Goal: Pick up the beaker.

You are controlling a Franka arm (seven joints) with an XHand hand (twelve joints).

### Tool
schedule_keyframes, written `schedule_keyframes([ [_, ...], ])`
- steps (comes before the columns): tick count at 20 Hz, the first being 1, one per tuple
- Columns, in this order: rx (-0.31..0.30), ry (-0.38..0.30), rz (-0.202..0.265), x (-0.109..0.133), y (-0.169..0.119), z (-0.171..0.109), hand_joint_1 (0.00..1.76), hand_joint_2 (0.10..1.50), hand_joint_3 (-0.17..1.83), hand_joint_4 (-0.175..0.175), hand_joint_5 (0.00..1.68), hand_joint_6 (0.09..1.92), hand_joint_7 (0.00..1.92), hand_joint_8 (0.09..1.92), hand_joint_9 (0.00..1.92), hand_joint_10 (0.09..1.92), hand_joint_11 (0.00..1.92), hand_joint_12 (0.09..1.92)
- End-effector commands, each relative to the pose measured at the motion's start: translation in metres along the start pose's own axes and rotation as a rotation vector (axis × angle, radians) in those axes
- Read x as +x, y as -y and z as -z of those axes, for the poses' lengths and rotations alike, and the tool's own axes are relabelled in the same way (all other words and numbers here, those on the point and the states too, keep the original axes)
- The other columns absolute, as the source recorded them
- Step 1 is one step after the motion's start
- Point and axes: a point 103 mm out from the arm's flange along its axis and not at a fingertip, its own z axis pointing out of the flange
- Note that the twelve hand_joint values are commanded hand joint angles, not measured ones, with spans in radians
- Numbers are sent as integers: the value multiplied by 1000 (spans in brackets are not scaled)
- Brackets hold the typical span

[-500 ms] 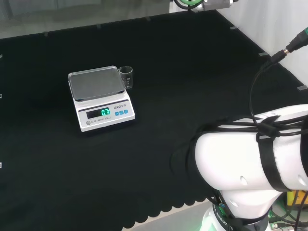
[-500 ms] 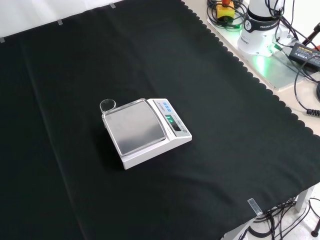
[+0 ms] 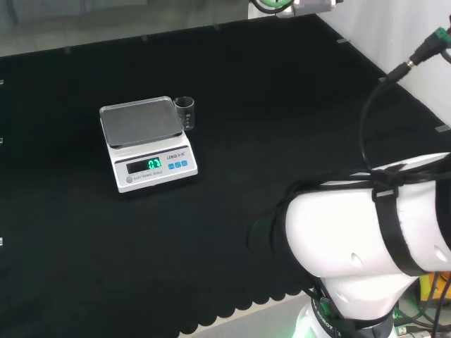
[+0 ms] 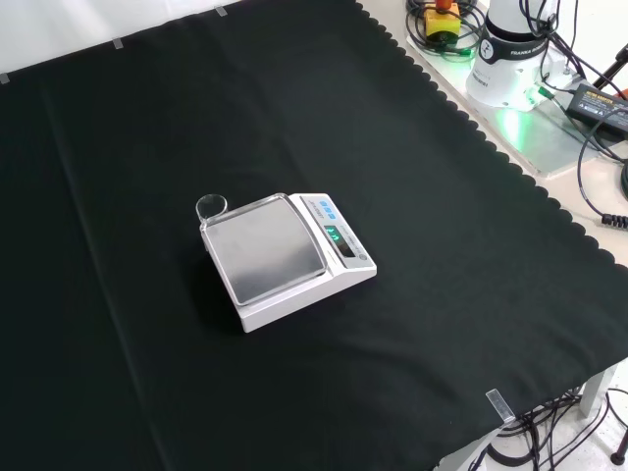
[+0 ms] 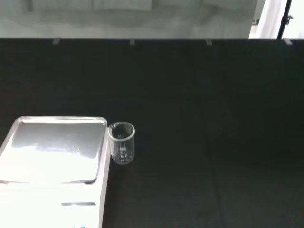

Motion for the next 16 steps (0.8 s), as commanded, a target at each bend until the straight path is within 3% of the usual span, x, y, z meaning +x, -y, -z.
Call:
schedule_keyframes([
  [1, 4, 27, 4, -14, -14, -15, 209, 1049, -133, -119, 0, 87, 0, 277, 280, 87, 207, 1412],
  [5, 44, 85, 35, -12, -38, -39, 362, 1006, -141, -110, 27, 87, 0, 325, 294, 87, 201, 1424],
  [9, 97, 74, 63, -15, -67, -68, 462, 980, -139, -107, 63, 87, 0, 397, 313, 87, 201, 1425],
  [16, 108, 85, 106, -19, -106, -105, 490, 969, -136, -113, 71, 87, 0, 429, 322, 87, 206, 1422],
])
